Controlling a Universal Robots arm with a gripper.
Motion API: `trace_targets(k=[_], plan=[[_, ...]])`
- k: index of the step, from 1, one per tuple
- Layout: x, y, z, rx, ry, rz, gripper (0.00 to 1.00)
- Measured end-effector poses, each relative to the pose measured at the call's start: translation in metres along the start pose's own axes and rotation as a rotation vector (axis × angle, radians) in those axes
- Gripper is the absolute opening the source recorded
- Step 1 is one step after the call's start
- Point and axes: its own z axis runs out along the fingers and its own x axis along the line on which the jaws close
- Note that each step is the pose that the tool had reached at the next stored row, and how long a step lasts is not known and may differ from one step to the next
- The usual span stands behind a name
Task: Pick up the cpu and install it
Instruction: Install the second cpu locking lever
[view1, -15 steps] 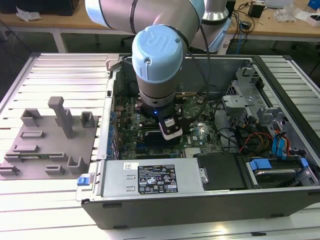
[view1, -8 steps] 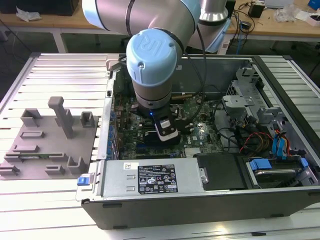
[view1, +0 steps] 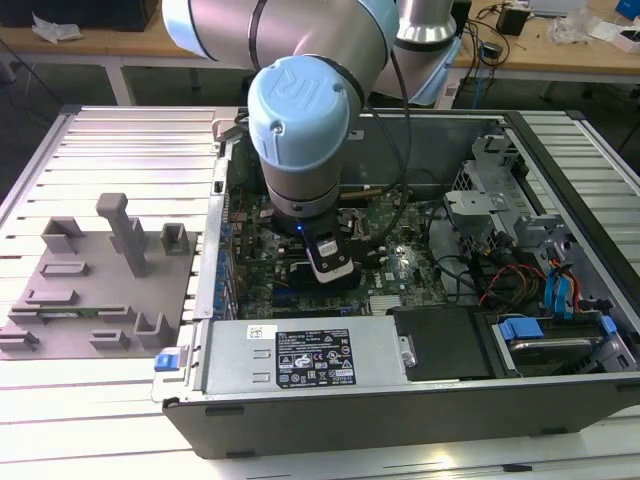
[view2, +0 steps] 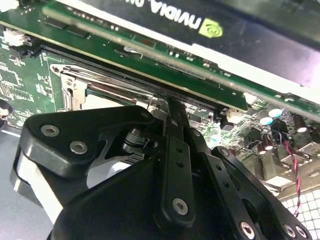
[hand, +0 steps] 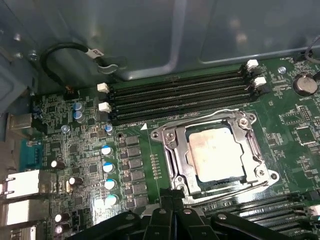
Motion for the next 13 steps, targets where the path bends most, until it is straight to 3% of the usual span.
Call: trace_targets(k=[2, 7, 8, 12, 13], plan=[[-0.0001, 0.0014, -0.0037, 0.0021, -0.0010, 0.000, 0.11], [-0.0003, 0.0109, -0.0282, 0.0136, -0.0025, -0.001, 0.11], [-0.0005, 0.0126, -0.0323, 0.0266, -0.0049, 0.001, 0.11], [-0.0038, 0.0135, -0.0332, 0.0728, -0.0091, 0.013, 0.11], [-0.0132, 0.0151, -0.0325, 0.0748, -0.0094, 0.013, 0.11]])
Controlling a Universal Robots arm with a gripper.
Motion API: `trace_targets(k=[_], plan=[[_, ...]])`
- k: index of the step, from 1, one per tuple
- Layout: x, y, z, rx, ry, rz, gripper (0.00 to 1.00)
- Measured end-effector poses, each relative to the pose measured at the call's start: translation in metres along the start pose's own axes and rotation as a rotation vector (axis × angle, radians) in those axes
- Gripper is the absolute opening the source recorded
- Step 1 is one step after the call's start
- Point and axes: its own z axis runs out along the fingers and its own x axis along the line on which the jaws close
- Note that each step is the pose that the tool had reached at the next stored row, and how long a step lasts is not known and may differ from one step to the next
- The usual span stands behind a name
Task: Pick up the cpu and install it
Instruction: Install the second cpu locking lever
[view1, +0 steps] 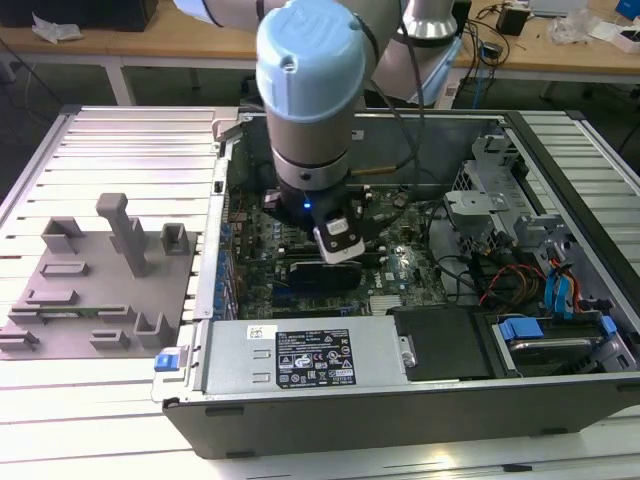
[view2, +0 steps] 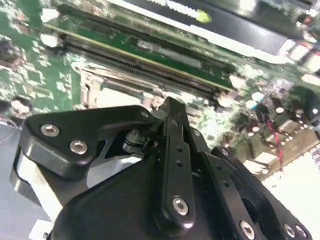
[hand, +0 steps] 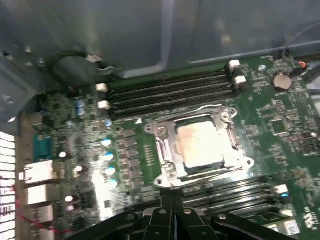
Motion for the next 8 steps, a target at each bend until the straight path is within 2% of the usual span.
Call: trace_targets(k=[3, 4, 6, 8], plan=[[-0.0148, 0.0031, 0.0012, 0.0001, 0.0011, 0.000, 0.11], [-0.0204, 0.0059, 0.0021, 0.0004, 0.0012, 0.000, 0.11], [-0.0238, 0.0206, 0.0068, 0.0000, 0.0012, 0.000, 0.11], [-0.0240, 0.0311, 0.0098, 0.0004, 0.0012, 0.000, 0.11]])
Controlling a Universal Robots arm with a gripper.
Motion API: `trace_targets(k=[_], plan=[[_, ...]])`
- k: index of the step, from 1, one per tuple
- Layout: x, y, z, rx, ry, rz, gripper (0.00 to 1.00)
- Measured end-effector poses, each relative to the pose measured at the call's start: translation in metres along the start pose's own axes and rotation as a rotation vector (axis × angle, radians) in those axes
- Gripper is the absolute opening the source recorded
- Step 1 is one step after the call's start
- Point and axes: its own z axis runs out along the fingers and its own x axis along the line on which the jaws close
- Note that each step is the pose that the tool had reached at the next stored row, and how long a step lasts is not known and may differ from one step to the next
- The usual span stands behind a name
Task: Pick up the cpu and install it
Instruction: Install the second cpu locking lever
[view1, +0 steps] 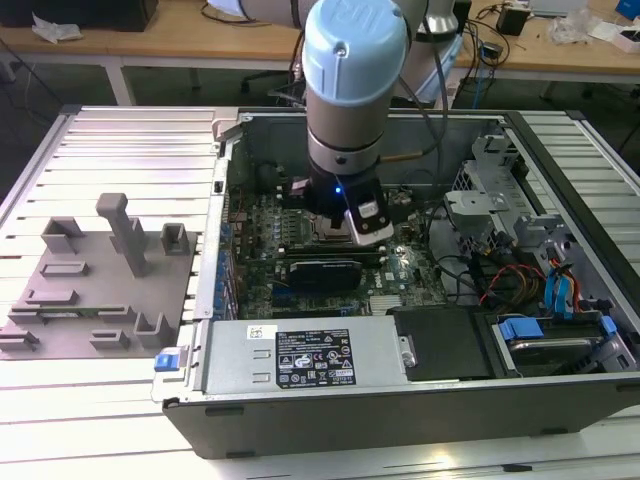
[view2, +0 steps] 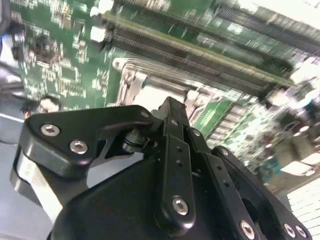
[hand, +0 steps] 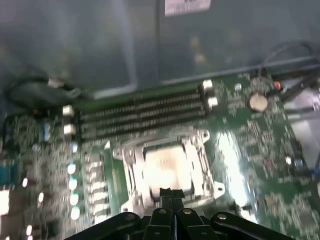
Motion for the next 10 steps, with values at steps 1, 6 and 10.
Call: trace_targets(k=[1, 6, 10], plan=[[-0.0011, 0.0089, -0.0002, 0.0025, -0.0004, 0.000, 0.11], [-0.0023, 0.0108, -0.0029, 0.0056, -0.0001, -0.002, 0.11], [-0.0024, 0.0108, -0.0029, 0.0056, 0.0000, -0.002, 0.11]])
